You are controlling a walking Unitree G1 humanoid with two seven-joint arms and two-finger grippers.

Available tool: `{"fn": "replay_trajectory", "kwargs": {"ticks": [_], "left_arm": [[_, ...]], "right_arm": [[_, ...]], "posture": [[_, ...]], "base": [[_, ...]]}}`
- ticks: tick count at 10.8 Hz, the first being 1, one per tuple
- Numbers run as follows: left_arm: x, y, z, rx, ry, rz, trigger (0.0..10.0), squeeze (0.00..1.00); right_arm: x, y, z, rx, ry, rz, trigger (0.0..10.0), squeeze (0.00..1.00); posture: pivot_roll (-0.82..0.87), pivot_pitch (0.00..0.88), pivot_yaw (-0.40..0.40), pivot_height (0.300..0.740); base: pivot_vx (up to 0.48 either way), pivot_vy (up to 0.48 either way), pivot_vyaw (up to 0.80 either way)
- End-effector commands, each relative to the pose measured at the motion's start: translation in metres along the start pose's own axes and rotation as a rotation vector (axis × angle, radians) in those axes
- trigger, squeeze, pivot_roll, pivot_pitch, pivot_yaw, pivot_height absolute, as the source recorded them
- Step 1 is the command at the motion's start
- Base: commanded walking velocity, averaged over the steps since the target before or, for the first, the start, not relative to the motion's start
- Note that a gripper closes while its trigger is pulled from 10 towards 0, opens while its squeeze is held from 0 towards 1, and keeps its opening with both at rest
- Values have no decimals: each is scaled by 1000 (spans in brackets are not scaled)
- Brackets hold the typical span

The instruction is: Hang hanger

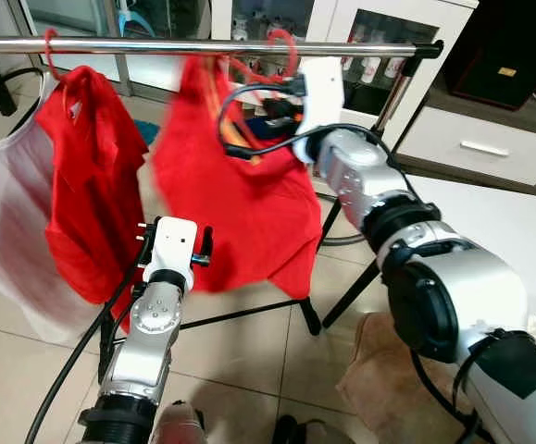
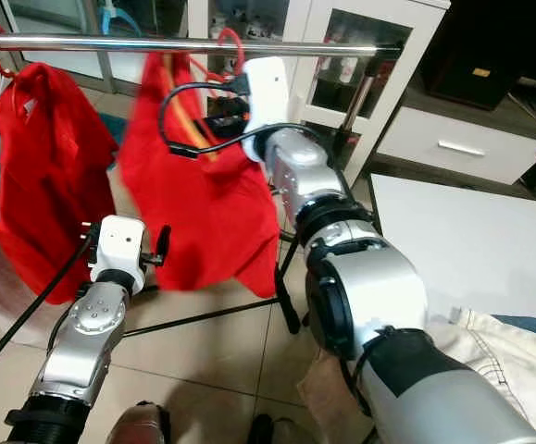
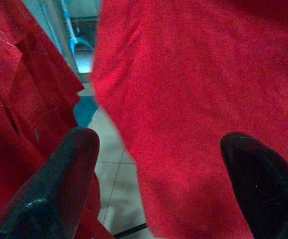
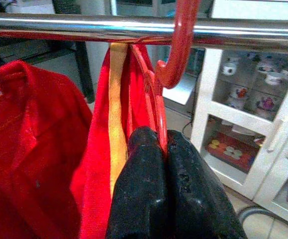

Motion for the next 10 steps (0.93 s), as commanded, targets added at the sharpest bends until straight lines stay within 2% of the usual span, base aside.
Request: {"fn": "replay_trajectory", "kwargs": {"ticks": [1, 3, 5, 6, 8, 9, 10], "left_arm": [[0, -9, -2, -33, 10, -3, 10000, 0], [-2, -13, -2, -44, 14, 0, 10000, 0], [-3, -24, 2, -88, 14, -9, 10000, 0], [1, -31, 5, -117, -18, -18, 10000, 0], [22, -37, 10, -138, -121, 19, 10000, 0], [46, -40, 17, -172, -219, 24, 10000, 0], [57, -42, 21, -187, -263, 24, 10000, 0]], "right_arm": [[29, -19, 3, -68, -125, 18, 0, 0], [22, -18, 4, -70, -116, 16, 0, 0], [26, -18, 3, -70, -118, 27, 0, 0], [31, -17, 2, -70, -119, 40, 0, 0], [38, -20, 0, -91, -115, 65, 0, 0], [37, -19, -1, -103, -96, 79, 0, 0], [35, -17, -2, -104, -86, 82, 0, 0]], "posture": [[172, 77, -104, 740], [163, 80, -103, 740], [162, 108, -112, 740], [170, 122, -117, 740], [186, 143, -121, 740], [204, 163, -125, 740], [208, 172, -125, 740]], "base": [[0, 0, 0], [0, 0, 0], [0, 0, 0], [0, 0, 0], [0, 0, 0], [0, 0, 0], [0, 0, 0]]}}
Point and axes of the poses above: a point about 5 cm out from each wrist's last joint towards the gripper, its own z axis pointing back from the gripper into the wrist, its own x axis along the axis of the wrist's last joint, y = z × x, the point moved 5 cm from there along -z, pointing out of the wrist towards the gripper, and after that the axes turned 9 degrees about z, right-handed, at the moved point
